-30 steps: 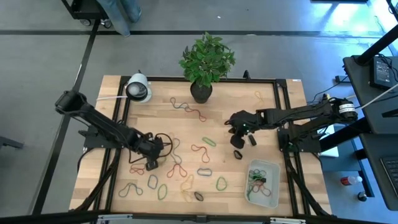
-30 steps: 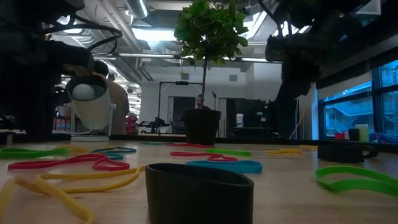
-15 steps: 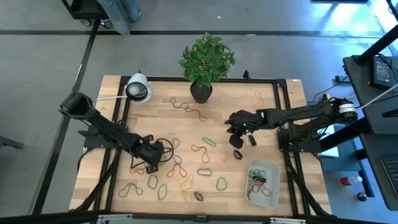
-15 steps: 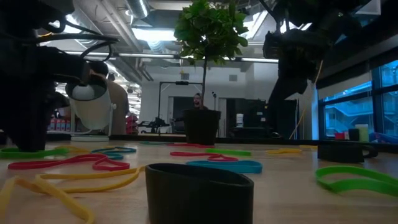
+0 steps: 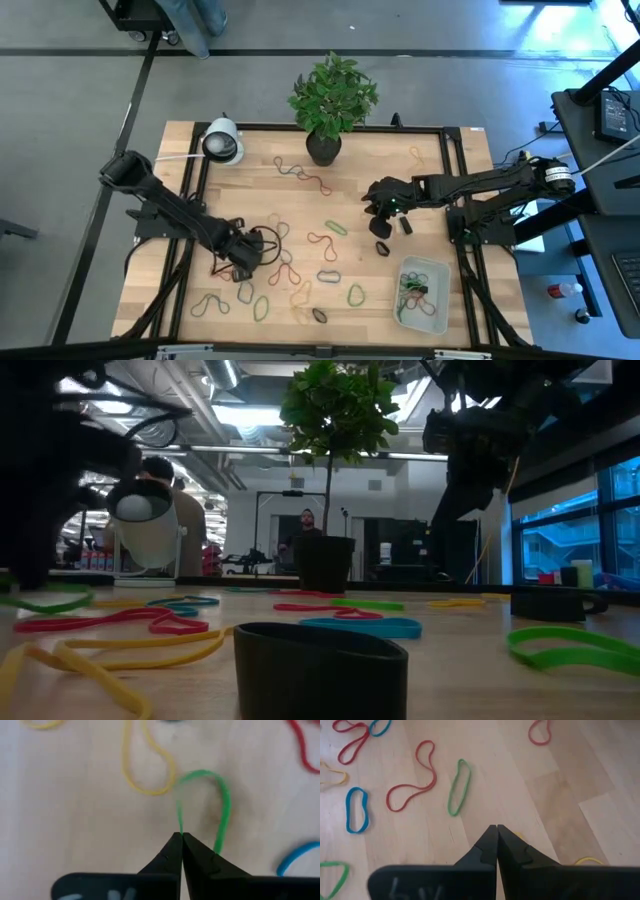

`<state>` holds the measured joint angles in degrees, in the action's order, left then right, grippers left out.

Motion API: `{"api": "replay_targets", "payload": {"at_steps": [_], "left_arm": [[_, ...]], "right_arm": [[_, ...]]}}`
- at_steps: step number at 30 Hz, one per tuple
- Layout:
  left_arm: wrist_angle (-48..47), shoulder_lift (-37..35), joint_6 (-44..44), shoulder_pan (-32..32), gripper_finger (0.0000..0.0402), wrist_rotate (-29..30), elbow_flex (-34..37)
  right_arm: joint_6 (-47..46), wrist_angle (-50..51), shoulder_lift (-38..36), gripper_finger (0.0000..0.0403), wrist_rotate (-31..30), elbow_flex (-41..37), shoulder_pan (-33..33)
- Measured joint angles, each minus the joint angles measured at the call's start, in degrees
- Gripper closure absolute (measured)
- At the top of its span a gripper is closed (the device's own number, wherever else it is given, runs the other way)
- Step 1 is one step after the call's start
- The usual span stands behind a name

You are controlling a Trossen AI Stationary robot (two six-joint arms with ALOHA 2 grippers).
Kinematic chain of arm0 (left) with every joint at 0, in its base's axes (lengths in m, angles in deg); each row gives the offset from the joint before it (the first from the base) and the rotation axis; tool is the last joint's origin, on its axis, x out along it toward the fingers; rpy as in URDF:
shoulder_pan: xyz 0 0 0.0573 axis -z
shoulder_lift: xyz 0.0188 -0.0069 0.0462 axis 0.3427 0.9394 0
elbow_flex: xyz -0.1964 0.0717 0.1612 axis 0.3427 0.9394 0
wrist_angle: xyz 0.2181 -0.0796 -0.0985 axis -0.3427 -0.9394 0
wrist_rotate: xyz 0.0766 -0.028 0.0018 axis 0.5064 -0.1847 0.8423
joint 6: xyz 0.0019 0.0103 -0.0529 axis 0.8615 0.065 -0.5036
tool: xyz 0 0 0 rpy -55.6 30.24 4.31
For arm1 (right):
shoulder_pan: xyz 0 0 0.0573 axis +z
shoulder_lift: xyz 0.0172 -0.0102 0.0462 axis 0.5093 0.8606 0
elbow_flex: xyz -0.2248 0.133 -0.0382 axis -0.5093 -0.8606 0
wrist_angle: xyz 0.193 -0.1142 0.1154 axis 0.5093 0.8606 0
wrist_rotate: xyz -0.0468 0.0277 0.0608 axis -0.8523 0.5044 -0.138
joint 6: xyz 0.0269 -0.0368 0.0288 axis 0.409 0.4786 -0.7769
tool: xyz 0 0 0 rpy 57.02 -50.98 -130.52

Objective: Pick and place rubber bands into bin
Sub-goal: Put the green rubber band into the gray bin

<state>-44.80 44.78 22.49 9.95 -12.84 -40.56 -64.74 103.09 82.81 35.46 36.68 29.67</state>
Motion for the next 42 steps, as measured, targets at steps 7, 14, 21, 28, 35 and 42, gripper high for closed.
{"api": "replay_targets", "payload": {"at_steps": [7,14,21,28,35,42], "left_arm": [[-9.1,-0.1,0.0,0.0,0.0400,1.4,-7.3],[-9.1,1.5,0.1,-1.5,0.0400,4.6,-15.7],[-9.4,12.3,3.9,-4.6,0.0400,7.2,-29.9],[-8.9,25.2,8.7,-8.2,0.0400,9.1,-47.7],[-1.2,37.8,16.8,-10.0,0.0399,12.0,-66.4],[11.9,51.1,27.5,-10.9,0.0400,12.1,-81.4]], "right_arm": [[2.0,1.6,0.0,0.0396,1.5,0.0,0.0],[7.3,6.4,-4.0,0.0399,3.2,0.0,-0.1],[14.4,12.2,-12.7,0.0400,5.0,0.0,-2.8],[20.3,16.6,-20.5,0.0399,5.1,0.0,-6.7],[23.9,19.6,-25.0,0.0399,5.1,0.0,-10.0],[24.1,21.9,-28.4,0.0399,5.2,0.0,-10.6]]}}
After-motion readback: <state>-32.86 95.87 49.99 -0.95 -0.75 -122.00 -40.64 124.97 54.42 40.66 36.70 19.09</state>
